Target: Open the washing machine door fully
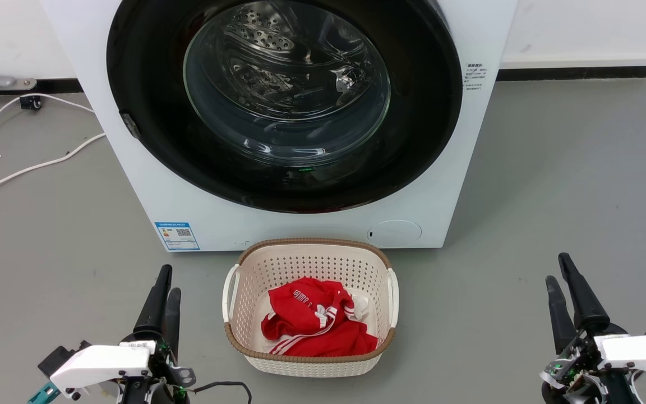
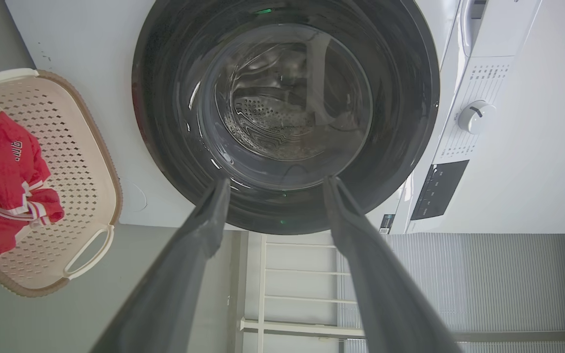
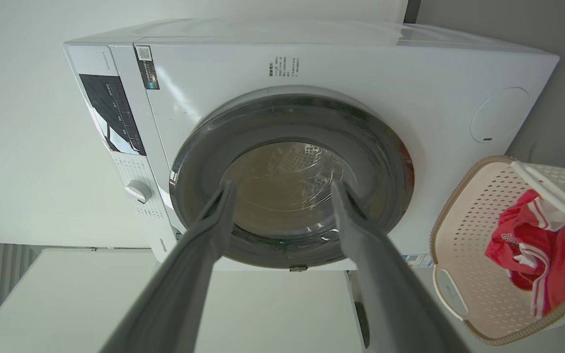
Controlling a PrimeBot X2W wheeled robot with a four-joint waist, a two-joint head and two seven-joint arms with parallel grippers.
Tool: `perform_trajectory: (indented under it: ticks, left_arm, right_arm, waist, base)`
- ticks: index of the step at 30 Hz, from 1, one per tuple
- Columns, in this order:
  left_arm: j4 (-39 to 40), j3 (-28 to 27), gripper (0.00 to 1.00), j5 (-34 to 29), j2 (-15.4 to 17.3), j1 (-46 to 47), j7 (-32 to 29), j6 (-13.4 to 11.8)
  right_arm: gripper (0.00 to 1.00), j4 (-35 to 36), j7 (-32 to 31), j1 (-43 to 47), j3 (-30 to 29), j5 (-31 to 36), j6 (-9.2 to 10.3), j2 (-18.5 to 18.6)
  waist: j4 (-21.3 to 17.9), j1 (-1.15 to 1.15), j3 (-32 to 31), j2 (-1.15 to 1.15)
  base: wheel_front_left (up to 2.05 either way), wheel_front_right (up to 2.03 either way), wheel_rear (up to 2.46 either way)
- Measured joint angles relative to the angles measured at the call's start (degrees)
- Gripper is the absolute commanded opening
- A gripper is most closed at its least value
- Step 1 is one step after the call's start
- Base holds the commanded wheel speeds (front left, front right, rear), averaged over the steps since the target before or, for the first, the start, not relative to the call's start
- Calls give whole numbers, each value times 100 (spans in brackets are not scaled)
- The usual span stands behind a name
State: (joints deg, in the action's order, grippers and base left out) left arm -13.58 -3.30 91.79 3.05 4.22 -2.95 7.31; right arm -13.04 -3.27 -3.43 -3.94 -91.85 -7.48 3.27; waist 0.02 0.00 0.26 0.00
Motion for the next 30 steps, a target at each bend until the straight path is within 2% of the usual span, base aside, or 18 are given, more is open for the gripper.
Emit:
perform_trajectory:
  ticks: [4, 18, 30]
  left_arm:
    - [136, 30, 100, -221, -1, 1, 108, 0]
    - [631, 152, 100, -1769, -4, 14, 423, 0]
    - [850, 219, 100, -3097, -4, 14, 669, 0]
  right_arm:
    - [100, 94, 121, 1, 71, 261, 0, 9]
    - [100, 513, 445, 70, 152, 1757, 0, 0]
    - [100, 788, 686, 137, 264, 3359, 0, -10]
  waist:
    - [0, 0, 1, 0]
    - [3, 0, -3, 0]
    - [17, 0, -6, 0]
  base:
    - [0, 0, 0]
    - [0, 0, 0]
    - [0, 0, 0]
